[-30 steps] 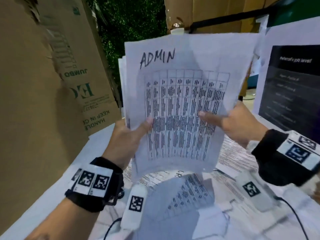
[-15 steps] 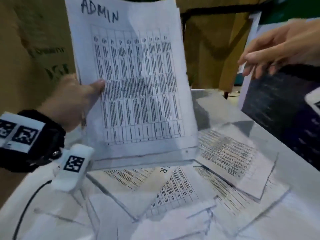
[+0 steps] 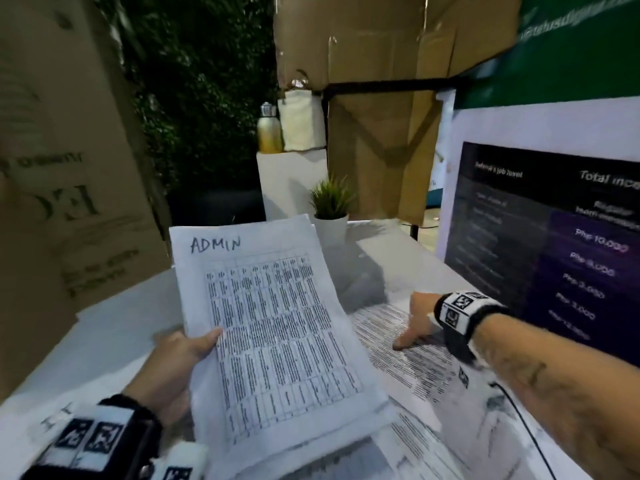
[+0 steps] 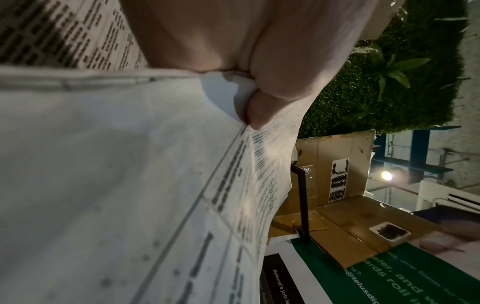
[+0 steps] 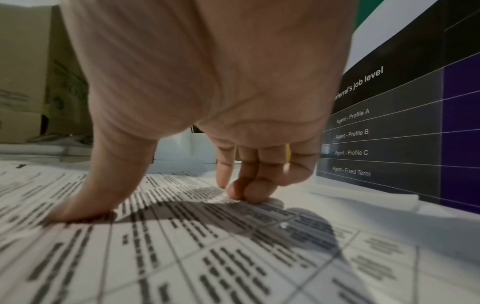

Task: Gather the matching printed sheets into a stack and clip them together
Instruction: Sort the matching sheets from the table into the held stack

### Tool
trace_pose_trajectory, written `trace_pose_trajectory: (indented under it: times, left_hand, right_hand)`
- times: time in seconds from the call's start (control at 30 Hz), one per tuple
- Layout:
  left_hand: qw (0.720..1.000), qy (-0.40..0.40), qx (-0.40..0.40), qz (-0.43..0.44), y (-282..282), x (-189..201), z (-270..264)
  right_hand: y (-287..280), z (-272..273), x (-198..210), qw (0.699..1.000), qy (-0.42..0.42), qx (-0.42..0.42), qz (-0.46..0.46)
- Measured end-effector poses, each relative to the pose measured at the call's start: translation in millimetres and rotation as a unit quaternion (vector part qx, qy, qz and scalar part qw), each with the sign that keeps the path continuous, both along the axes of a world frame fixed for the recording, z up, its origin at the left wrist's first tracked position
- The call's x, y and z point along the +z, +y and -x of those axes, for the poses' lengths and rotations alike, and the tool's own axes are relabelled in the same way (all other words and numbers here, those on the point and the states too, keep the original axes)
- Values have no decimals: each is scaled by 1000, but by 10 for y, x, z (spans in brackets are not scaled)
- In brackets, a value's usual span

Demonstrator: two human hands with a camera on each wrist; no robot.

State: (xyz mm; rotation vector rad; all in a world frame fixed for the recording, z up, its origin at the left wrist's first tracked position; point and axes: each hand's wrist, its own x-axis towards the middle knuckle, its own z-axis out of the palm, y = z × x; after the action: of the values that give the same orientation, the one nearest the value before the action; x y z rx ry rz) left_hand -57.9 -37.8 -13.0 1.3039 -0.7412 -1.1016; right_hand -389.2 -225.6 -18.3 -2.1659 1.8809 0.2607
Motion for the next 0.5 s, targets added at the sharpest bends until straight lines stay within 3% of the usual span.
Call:
trace_pose_trajectory:
  times: [0.1, 0.3, 0.5]
  left_hand:
    - [1000, 21, 2, -14, -16, -73, 35]
    - [999, -9, 28, -17, -59, -119, 137]
    - [1000, -22, 8, -14, -51, -109, 299]
  right_hand:
    - [52, 47, 7, 1000, 21, -12, 19]
    - [70, 186, 72, 996, -54, -69, 5]
    - [65, 300, 68, 993, -54, -102, 16]
